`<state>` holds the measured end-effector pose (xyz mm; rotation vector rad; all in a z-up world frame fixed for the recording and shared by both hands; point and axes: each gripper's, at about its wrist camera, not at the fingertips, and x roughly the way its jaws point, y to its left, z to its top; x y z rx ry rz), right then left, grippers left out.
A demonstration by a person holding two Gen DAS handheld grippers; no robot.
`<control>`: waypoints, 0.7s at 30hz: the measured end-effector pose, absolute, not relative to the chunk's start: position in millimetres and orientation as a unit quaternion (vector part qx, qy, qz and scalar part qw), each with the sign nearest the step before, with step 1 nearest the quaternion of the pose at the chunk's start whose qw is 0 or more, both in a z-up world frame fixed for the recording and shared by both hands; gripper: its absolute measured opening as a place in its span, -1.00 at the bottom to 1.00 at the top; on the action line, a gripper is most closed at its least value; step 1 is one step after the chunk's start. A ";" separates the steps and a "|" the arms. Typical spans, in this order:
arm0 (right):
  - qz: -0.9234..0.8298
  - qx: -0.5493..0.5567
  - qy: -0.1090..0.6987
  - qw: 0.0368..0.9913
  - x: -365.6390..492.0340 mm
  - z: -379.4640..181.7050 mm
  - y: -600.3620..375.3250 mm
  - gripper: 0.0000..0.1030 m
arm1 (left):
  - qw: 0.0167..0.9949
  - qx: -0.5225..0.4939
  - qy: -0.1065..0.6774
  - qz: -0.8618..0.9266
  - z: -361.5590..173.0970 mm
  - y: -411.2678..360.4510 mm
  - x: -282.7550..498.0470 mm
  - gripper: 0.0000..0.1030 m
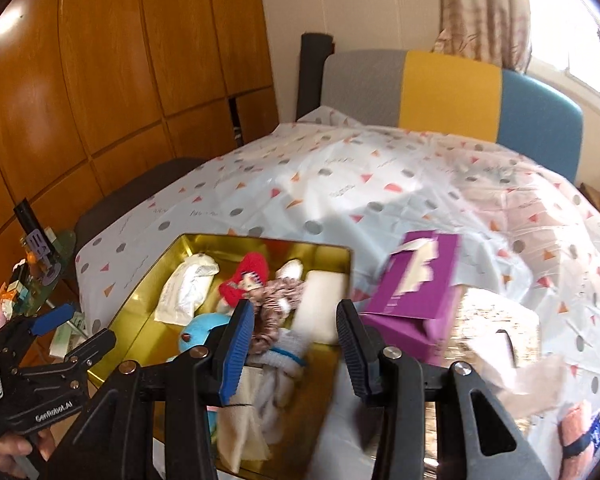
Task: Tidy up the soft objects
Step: 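Move both tools back from the tray to the pink towel and tissue pack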
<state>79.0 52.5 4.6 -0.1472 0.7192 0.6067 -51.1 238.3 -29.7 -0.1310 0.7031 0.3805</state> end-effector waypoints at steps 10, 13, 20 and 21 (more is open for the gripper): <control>0.202 -0.032 0.313 0.927 81.0 32.5 -49.8 -0.17 | 0.925 -0.054 0.338 0.167 -23.5 226.6 -49.9 0.55; 0.150 -0.023 0.315 0.937 87.1 34.6 -92.7 -0.17 | 0.927 -0.048 0.336 0.156 -19.9 219.1 -48.5 0.55; 0.029 0.020 0.335 0.942 97.3 23.5 -197.3 -0.17 | 0.936 -0.029 0.328 0.123 -7.2 196.7 -44.1 0.55; 0.010 0.026 0.338 0.941 98.3 20.2 -212.4 -0.16 | 0.938 -0.026 0.326 0.116 -4.8 192.4 -43.2 0.55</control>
